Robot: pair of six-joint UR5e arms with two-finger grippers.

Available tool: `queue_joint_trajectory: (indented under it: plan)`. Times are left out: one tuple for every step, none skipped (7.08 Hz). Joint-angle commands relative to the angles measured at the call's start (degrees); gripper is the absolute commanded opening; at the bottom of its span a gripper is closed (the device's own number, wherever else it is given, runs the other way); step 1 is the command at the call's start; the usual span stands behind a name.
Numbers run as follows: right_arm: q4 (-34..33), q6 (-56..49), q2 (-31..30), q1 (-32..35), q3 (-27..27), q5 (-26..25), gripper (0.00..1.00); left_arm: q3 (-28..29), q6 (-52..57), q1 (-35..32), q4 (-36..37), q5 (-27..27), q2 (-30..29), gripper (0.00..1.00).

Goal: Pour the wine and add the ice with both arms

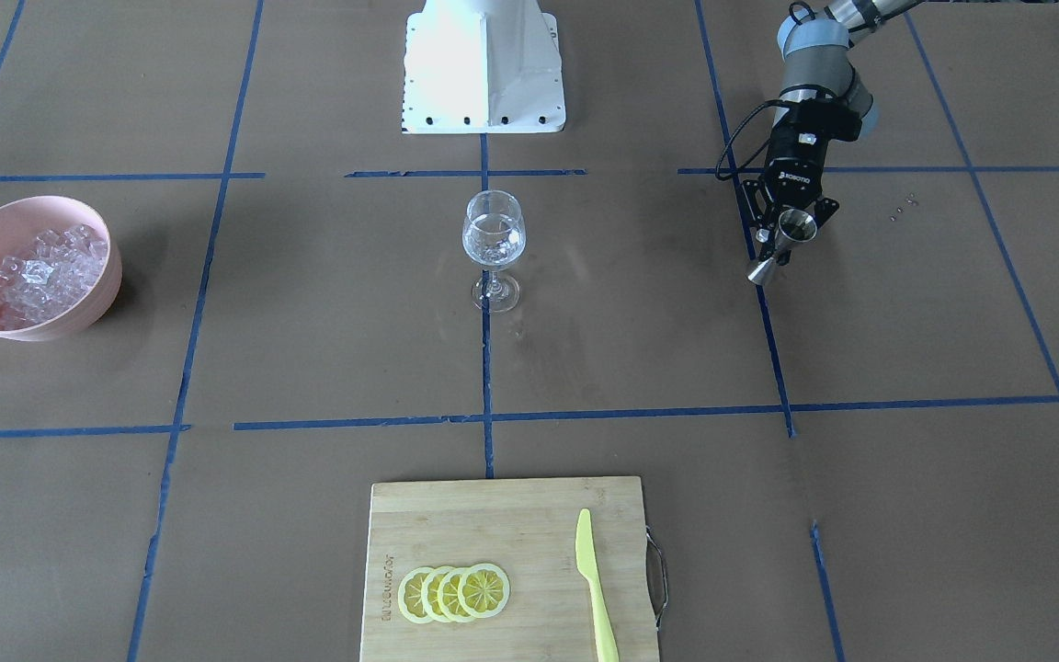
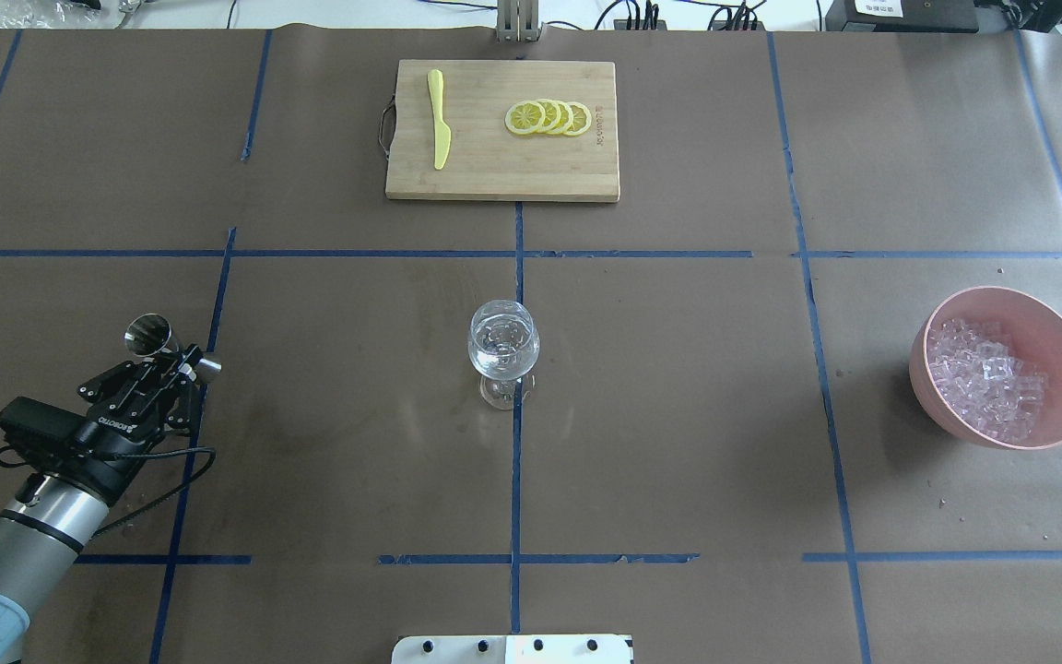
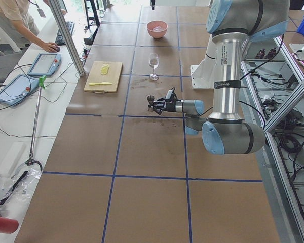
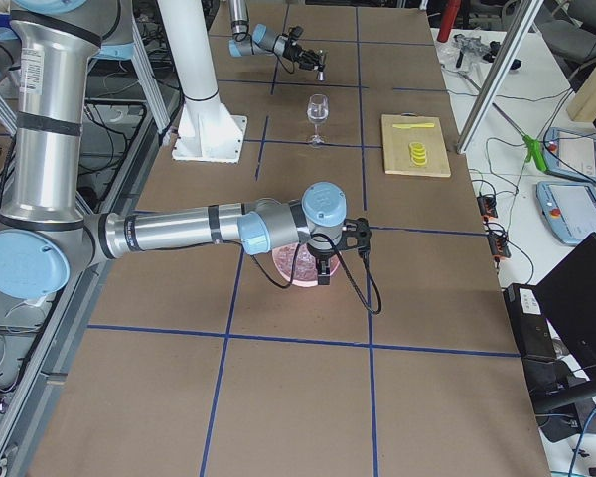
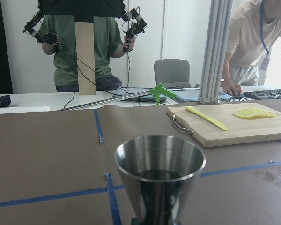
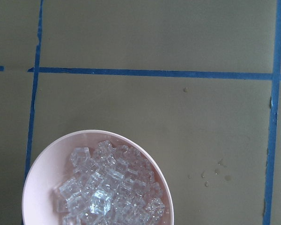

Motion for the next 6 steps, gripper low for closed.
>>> queue_joint_trajectory:
  plan:
    - [0.0, 0.0, 0.0, 0.0, 0.0, 0.0, 1.0, -2.4, 4.7, -1.8, 2.9, -1.6, -6.2, 0.0]
    - [0.1, 0.0, 0.0, 0.0, 0.1, 0.1, 1.0, -2.5, 4.7, -3.3, 5.4, -1.5, -9.0, 0.0]
    - [0.1, 0.0, 0.0, 0.0, 0.3, 0.1, 1.0, -3.6, 4.7, -3.7, 5.6, -1.5, -9.7, 0.0]
    - [0.1, 0.0, 0.0, 0.0, 0.4, 0.0, 1.0, -5.0, 4.7, -3.5, 5.9, -1.4, -10.2, 0.0]
    - [0.1, 0.0, 0.0, 0.0, 0.4, 0.1, 1.0, -6.3, 4.8, -3.5, 8.8, -1.4, -11.9, 0.0]
    - [0.1, -0.1, 0.0, 0.0, 0.4, 0.1, 1.0, -6.7, 4.8, -3.4, 11.9, -1.5, -12.4, 0.0]
